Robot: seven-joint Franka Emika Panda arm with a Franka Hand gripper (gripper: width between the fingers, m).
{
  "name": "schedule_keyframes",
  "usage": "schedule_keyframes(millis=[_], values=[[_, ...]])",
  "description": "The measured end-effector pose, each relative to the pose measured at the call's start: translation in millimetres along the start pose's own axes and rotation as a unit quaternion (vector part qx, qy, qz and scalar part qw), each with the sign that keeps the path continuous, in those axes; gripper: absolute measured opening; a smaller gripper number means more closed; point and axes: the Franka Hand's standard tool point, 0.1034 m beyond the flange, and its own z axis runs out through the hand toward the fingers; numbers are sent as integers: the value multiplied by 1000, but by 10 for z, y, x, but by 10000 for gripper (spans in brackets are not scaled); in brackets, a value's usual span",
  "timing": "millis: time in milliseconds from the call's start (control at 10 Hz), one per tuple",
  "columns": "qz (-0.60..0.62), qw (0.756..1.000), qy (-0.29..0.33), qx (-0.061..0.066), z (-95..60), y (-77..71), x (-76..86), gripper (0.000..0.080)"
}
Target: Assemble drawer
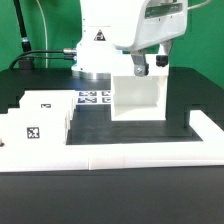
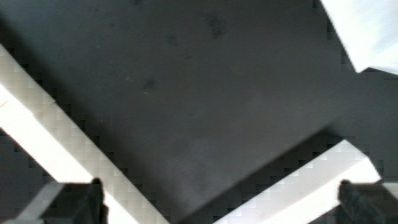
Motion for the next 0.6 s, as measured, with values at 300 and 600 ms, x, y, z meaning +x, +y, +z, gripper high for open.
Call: schedule_keyframes(millis=[300,600], values=[[0,1000,0,0,0,0,0,650],[0,1000,0,0,0,0,0,650]])
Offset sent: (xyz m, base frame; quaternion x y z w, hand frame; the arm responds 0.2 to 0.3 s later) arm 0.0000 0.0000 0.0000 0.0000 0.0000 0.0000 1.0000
